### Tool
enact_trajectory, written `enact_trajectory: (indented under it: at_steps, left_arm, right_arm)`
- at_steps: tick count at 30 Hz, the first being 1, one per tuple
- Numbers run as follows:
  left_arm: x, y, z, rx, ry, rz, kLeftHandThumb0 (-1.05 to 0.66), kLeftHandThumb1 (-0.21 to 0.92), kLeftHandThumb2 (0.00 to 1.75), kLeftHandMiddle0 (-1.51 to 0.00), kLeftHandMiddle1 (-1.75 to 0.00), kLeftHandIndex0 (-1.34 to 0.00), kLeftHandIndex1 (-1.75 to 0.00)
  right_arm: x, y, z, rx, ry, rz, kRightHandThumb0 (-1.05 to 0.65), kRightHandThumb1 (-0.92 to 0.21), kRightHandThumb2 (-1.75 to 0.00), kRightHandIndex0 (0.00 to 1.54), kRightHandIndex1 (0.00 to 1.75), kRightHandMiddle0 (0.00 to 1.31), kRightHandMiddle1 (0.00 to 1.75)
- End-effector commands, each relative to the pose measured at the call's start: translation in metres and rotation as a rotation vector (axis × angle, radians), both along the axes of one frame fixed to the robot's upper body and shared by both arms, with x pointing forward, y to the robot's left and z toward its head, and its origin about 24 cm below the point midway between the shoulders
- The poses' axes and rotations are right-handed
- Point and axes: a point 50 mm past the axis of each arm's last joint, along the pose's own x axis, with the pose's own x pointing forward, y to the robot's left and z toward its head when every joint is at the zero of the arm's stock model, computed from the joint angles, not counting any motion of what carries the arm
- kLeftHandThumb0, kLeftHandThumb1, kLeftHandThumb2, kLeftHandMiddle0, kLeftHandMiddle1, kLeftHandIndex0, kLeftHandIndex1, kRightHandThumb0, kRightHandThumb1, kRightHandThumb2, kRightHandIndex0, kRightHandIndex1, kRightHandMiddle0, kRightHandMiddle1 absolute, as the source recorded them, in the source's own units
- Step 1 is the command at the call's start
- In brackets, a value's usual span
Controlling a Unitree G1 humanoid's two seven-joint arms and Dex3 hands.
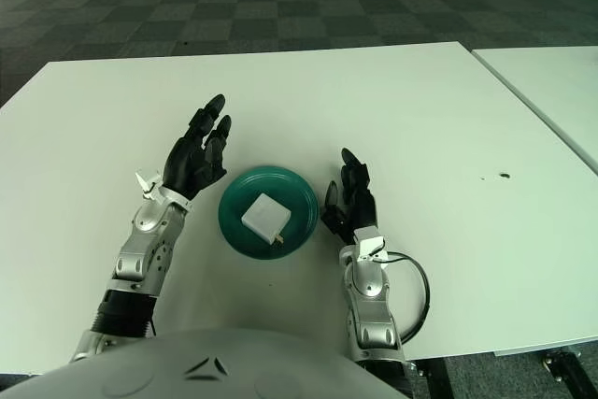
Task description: Put the charger into the plate.
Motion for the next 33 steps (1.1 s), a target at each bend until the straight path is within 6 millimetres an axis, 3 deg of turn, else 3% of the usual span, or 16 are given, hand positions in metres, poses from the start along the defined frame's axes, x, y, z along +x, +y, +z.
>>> enact_trajectory:
  at_steps: [1, 11, 33]
  left_arm:
    - [-0.006, 0.012, 0.001, 0.012, 0.014, 0.083, -1.04, 0.92, 0.97, 0.0, 0.0, 0.0, -0.17]
    - [-0.023, 0.033, -0.022, 0.118, 0.035, 0.099, -1.03, 0.92, 0.99, 0.0, 0.0, 0.0, -0.17]
    - [-0.053, 0.037, -0.063, 0.222, 0.151, 0.166, -0.98, 0.92, 1.04, 0.0, 0.0, 0.0, -0.19]
  right_arm:
    - [-0.014, -0.003, -0.022, 0.015, 0.143, -0.014, -0.85, -0.92, -0.89, 0.11, 0.0, 0.0, 0.36]
    - [-0.015, -0.005, -0.022, 0.01, 0.146, -0.019, -0.83, -0.92, -0.89, 0.13, 0.01, 0.0, 0.38]
    - [-0.015, -0.009, -0.022, -0.002, 0.13, -0.003, -0.86, -0.92, -0.9, 0.13, 0.0, 0.0, 0.41]
